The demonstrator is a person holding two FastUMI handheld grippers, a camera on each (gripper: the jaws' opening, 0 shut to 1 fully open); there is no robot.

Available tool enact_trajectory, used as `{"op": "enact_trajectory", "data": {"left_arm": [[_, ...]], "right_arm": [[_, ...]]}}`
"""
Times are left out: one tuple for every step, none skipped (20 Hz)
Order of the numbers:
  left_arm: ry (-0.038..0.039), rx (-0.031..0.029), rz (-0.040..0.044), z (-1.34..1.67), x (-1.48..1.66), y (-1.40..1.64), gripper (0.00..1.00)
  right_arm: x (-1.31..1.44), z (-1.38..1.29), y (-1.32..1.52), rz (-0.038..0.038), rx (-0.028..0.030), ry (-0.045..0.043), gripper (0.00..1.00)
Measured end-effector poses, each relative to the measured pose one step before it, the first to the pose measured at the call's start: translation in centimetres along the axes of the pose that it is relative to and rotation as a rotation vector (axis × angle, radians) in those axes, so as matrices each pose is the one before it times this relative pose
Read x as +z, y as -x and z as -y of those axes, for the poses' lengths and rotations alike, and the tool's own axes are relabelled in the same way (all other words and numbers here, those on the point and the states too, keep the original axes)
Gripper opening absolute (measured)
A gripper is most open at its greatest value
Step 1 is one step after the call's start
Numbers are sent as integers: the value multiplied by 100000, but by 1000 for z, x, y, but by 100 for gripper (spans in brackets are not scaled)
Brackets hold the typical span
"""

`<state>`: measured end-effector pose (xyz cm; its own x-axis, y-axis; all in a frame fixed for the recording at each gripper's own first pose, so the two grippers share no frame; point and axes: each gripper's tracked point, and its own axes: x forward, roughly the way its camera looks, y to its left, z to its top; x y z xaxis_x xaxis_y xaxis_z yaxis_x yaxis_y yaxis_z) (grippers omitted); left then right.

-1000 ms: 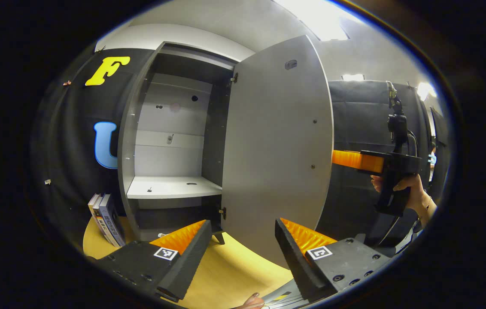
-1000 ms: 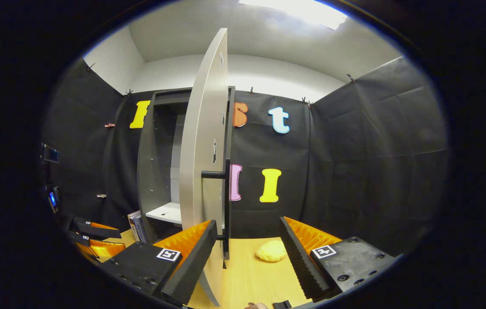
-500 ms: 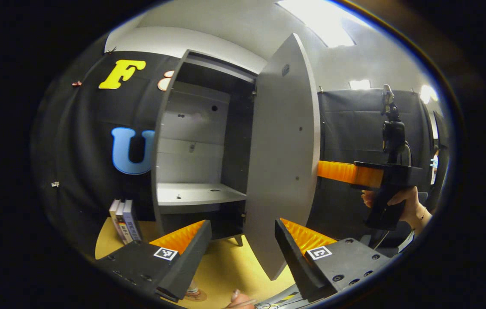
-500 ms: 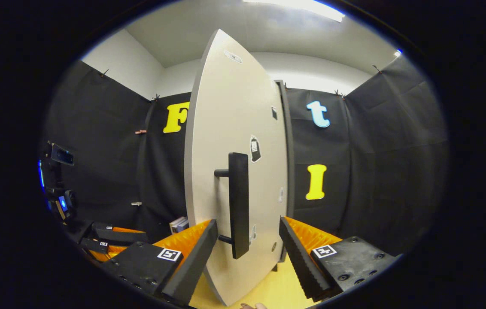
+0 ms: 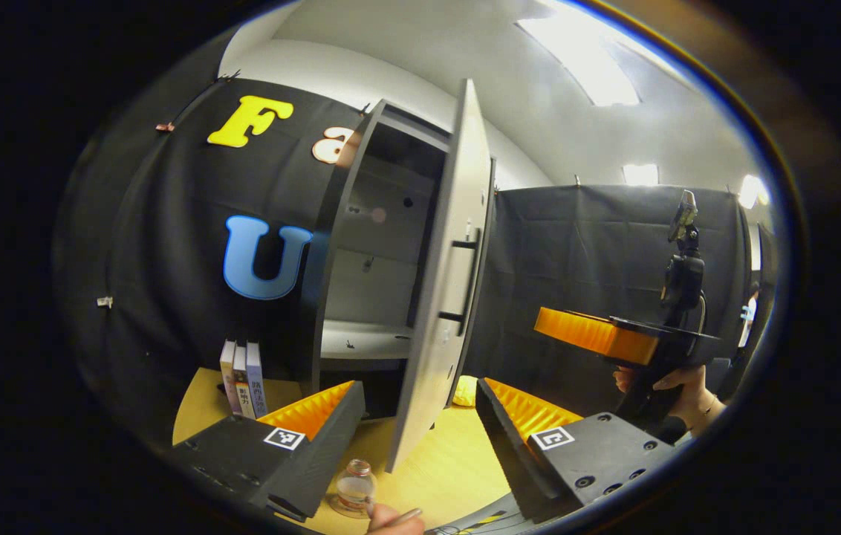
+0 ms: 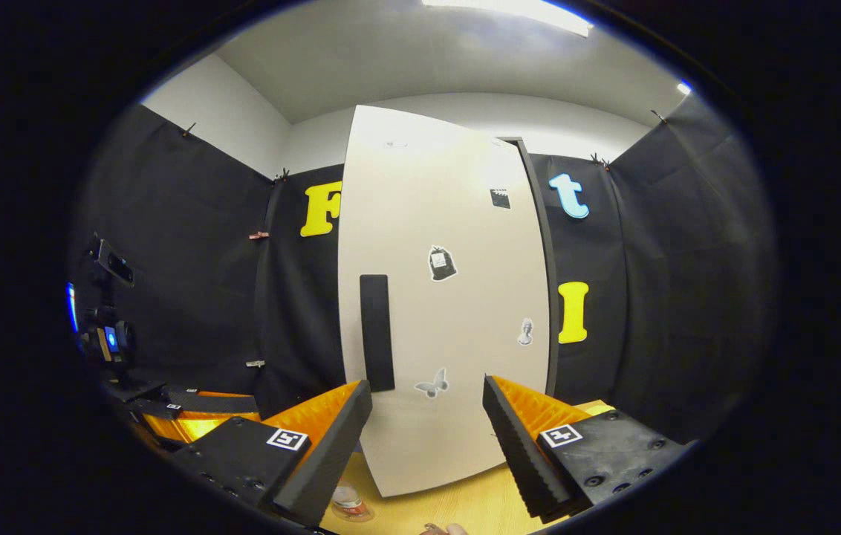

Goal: Open the cabinet door with the right hand, grasp the bottle in the cabinet with the left hand and place it on the coaster, then close the cabinet door with the right hand.

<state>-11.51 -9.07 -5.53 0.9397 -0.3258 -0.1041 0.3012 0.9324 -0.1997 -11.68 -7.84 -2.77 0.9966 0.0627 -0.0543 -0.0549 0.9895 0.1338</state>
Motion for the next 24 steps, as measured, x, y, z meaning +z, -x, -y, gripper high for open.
{"op": "enact_trajectory", "data": {"left_arm": [[-3363,986,-596,56,-407,-90,93],[-2356,196,-316,352,-206,-185,92],[-594,-1191,143,675,-87,-380,92],[330,-1041,475,659,278,-507,92],[152,-578,695,801,244,-851,86],[-1146,1471,1342,348,308,-644,84],[-2289,5430,2280,-219,708,-719,83],[-2201,3944,1482,-34,417,-996,86],[-1363,2046,729,756,142,-941,91],[-887,1992,715,867,52,-993,94],[-1194,2546,819,858,-19,-635,97],[-1400,2534,236,802,17,-442,97],[-762,2783,-267,847,-251,-462,96],[524,2323,-460,728,-188,-404,96],[1556,1694,-673,746,-390,-352,97],[1970,2004,-563,586,-225,-232,97],[1790,2106,-420,224,-156,-215,97],[1068,2346,-415,41,-71,4,97],[-19,2126,-70,-80,70,14,97],[-598,1434,844,-66,290,5,97],[-621,663,613,11,284,-3,97],[-724,-577,-460,191,77,-57,97],[-1058,-405,-226,-18,178,-9,97],[-1169,310,519,-234,241,74,96]], "right_arm": [[-436,90,47,-1301,-749,-150,97],[-293,241,47,-599,13,257,98],[92,267,-95,160,-18,506,98],[92,375,-211,514,198,422,98],[-75,251,-201,262,823,564,98],[-42,621,-286,-29,401,1579,98],[7,1062,-326,12,-337,2693,98],[39,1131,-188,122,-297,2858,98],[155,836,-107,826,302,2569,98],[83,1002,-10,750,-995,2106,98],[-163,680,-7,376,-469,1130,98],[-276,398,70,-380,592,34,98],[-354,25,114,-951,1544,-706,98],[-288,-195,69,-567,2588,-882,97],[-48,302,-37,-470,1396,-1305,97],[-41,328,6,-761,1583,-1930,97],[6,198,-97,-615,1868,-2148,97],[134,419,-111,-485,469,-1672,97],[138,483,5,-3,-160,-1074,97],[242,529,104,707,-811,-768,97],[258,632,-38,1335,-1795,71,97],[104,650,-246,533,-2525,339,97],[-272,450,-98,-966,-1914,375,97],[-261,0,0,-10,-1101,375,97]]}}
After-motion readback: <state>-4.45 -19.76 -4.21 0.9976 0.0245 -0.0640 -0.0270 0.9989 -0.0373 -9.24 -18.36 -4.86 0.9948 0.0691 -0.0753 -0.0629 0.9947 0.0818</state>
